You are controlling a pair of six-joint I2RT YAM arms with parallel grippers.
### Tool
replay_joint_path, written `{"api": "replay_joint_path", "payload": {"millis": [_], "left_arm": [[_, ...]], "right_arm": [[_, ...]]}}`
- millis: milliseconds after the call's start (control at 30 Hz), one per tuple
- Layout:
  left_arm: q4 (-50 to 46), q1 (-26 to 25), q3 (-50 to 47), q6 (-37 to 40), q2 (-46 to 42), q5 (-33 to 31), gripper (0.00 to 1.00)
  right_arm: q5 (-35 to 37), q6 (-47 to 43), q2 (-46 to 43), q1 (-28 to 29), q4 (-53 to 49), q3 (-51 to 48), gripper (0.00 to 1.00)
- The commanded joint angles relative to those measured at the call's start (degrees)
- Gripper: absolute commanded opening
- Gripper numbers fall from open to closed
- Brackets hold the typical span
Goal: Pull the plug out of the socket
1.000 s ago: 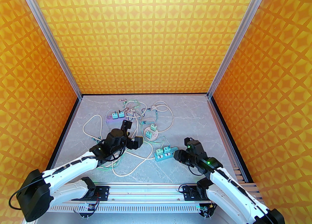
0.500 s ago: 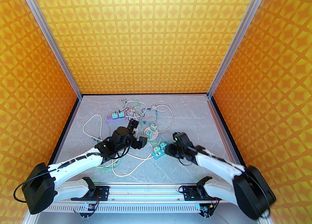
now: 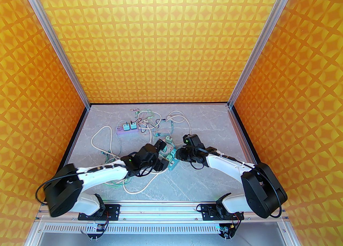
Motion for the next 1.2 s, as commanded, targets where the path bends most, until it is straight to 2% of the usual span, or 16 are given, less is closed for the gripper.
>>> {"api": "replay_joint_path", "payload": {"millis": [0,167,233,467,533,700,767,933,1100,1167], "left_arm": [[0.68,-0.33,2.76,2.22,2.88,0.88,0.67],[0.65,-0.81,5.38,3.58,6.79,0.85,0.66],[0.73,-1.16,6.19,4.38,7.81,0.83,0.64],[0.35,-2.33,7.74,5.72,9.78,0.84,0.62],[0.38,-2.53,7.96,6.23,10.07,0.83,0.61],[0.91,-2.86,8.89,6.95,11.49,0.83,0.6],[0.89,-2.84,9.41,7.17,12.12,0.84,0.59],[0.06,-3.0,10.8,7.98,13.88,0.87,0.48],[-0.35,-3.15,11.48,8.09,14.96,0.57,0.42],[-0.57,-3.3,11.65,8.09,15.18,0.53,0.36]], "right_arm": [[2.5,-0.73,-2.04,0.22,-1.45,-0.09,0.37],[3.81,-0.03,-5.09,-0.75,-2.01,-1.9,0.35],[3.31,0.46,-6.32,-1.61,-1.71,-2.7,0.3],[1.49,1.14,-9.8,-5.54,-0.97,-4.67,0.27],[0.28,1.49,-10.13,-6.71,0.61,-5.25,0.23],[-2.81,3.11,-7.72,-7.81,5.7,-4.64,0.0],[-4.63,4.28,-6.36,-8.07,8.21,-4.42,0.0],[-6.42,6.35,-2.29,-8.31,12.44,-3.4,0.0],[-9.36,8.02,2.32,-8.49,16.29,-2.25,0.0],[-10.08,8.34,3.75,-8.55,17.41,-1.99,0.0]]}}
